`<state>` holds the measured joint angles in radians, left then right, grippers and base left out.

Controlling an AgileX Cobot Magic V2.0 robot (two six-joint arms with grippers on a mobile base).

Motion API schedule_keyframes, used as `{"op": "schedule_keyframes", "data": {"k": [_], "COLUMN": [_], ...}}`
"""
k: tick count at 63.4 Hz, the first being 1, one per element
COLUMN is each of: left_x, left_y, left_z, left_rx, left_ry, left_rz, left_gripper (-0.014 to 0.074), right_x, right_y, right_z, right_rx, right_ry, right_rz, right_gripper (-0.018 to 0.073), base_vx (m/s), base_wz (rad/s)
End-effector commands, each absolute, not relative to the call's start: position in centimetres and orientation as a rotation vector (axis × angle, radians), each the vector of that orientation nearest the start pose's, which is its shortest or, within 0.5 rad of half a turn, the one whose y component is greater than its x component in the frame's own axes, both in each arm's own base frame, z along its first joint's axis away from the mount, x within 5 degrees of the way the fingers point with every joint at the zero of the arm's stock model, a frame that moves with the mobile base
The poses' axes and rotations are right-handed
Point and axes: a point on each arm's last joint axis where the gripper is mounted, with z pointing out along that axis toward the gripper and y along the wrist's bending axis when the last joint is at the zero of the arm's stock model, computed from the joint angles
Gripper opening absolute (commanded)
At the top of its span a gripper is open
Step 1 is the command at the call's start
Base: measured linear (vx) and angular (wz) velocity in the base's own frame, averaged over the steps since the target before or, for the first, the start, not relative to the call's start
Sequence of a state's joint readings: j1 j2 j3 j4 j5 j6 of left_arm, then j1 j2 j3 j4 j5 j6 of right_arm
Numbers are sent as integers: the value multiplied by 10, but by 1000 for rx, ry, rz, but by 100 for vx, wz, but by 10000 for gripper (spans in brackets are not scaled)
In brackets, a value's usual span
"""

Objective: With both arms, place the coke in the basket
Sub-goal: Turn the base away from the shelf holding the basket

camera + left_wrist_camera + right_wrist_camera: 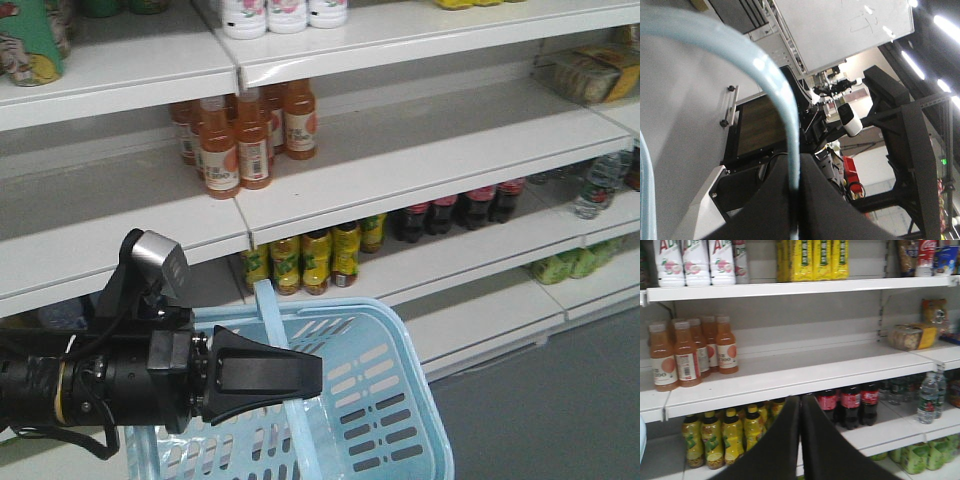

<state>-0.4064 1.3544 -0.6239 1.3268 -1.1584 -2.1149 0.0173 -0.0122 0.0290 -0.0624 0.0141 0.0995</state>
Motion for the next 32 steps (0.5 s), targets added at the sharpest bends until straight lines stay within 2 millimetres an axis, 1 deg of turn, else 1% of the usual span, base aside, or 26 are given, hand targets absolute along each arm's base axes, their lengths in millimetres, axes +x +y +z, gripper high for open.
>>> {"op": "schedule_keyframes", "data": {"k": [1,32], "left_x": [167,167], "left_y": [-166,-166], "left_z": [299,299], "left_rx": [428,428], "left_ry": [1858,1858], "left_rz": [-2195,-2195], "left_gripper": [-7,-7], "right_x": [55,55], "right_y": [1,1], "right_z": [206,206], "right_rx": [4,4], "right_ry": [1436,1437], "right_rz": [36,36], "right_gripper": [-5,-5], "base_vx": [-7,-8], "base_wz": [-56,-52]}}
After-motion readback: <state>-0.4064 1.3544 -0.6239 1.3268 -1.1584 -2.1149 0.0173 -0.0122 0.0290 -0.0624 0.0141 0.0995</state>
